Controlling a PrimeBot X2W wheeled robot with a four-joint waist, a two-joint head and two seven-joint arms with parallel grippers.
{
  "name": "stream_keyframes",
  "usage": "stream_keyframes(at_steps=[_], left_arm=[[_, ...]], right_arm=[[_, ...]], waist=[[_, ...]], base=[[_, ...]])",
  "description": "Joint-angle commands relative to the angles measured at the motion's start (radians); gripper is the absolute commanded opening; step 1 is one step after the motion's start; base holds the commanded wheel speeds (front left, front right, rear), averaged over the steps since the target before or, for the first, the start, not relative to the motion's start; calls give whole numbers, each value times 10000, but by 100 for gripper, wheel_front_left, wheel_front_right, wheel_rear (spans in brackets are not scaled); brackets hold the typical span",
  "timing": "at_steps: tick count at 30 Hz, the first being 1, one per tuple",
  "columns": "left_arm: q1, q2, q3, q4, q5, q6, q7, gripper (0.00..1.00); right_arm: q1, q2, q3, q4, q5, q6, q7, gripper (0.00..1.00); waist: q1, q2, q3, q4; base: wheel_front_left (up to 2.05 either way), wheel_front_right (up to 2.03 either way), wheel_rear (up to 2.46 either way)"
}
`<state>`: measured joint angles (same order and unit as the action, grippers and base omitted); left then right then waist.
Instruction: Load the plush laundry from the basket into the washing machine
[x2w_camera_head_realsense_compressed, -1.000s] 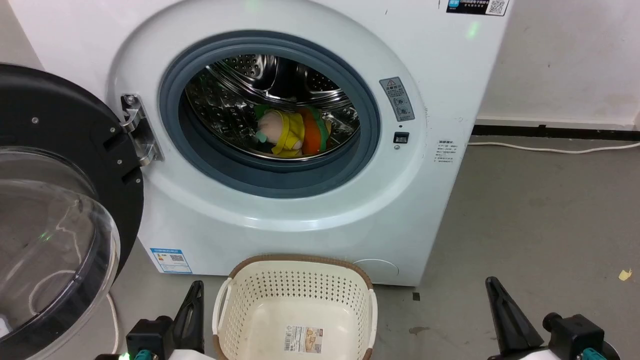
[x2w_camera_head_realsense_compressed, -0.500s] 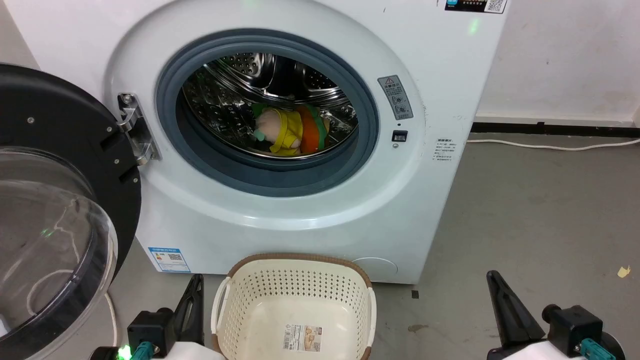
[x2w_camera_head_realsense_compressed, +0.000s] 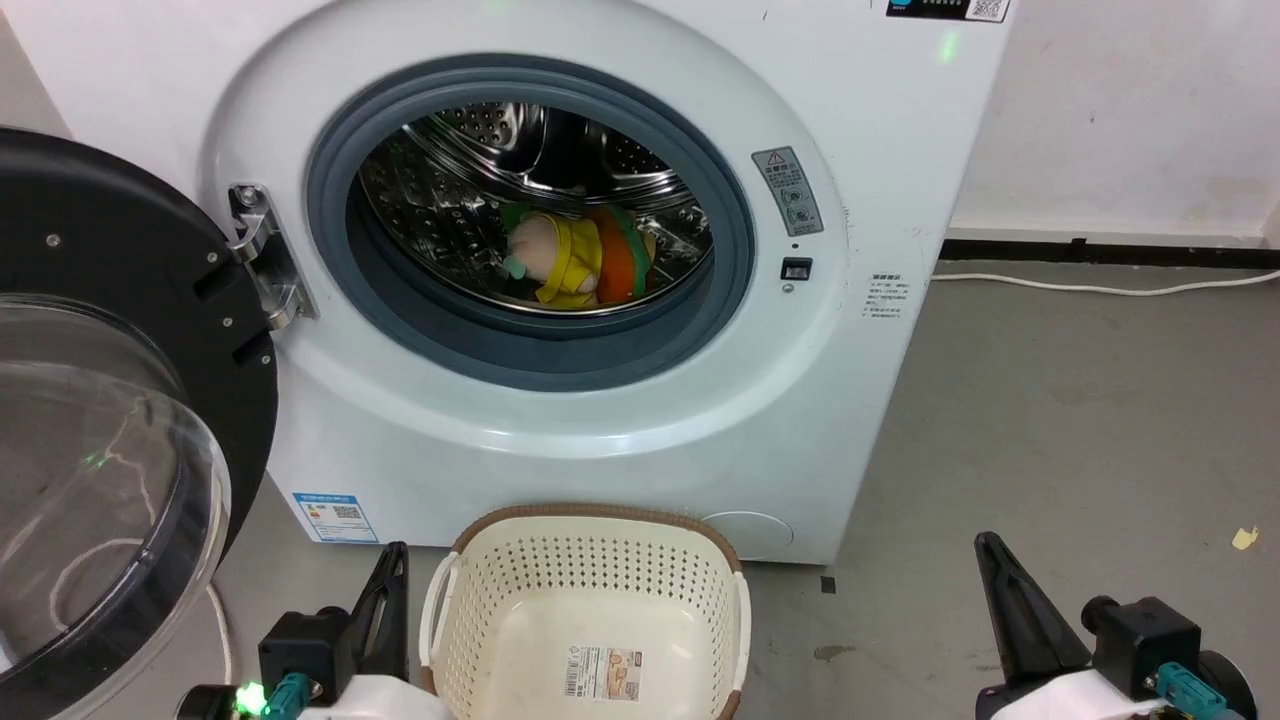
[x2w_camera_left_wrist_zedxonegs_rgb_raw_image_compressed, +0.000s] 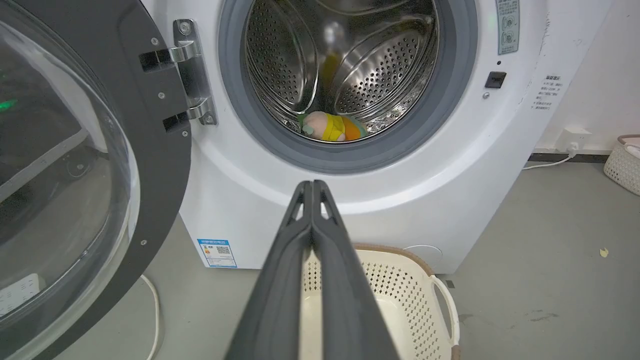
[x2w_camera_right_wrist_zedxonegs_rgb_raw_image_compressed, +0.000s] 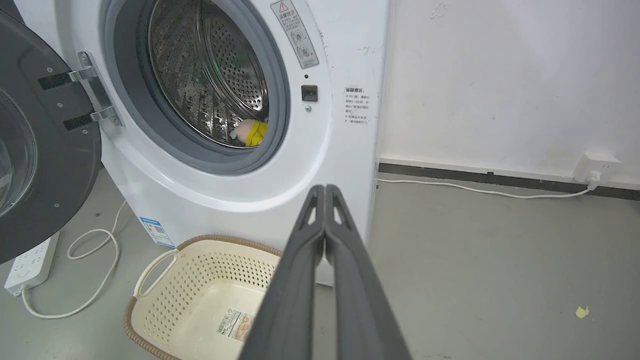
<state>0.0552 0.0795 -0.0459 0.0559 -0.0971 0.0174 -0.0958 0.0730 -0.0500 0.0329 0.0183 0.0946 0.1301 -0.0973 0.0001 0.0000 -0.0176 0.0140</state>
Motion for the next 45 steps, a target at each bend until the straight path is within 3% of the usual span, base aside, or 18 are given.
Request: stream_keyframes(at_steps=[1, 45], left_arm=[[-214, -24, 67, -95, 140, -31, 69, 0], [-552, -293, 459, -559, 971, -174, 958, 0]], right_arm=[[-187, -2, -50, -70, -126, 3, 81, 0], [-730, -2, -329, -183, -946, 6, 973, 0]], waist=[[-1, 0, 6, -5], [-1, 0, 176, -140]], base=[[0, 0, 0], [0, 0, 0]])
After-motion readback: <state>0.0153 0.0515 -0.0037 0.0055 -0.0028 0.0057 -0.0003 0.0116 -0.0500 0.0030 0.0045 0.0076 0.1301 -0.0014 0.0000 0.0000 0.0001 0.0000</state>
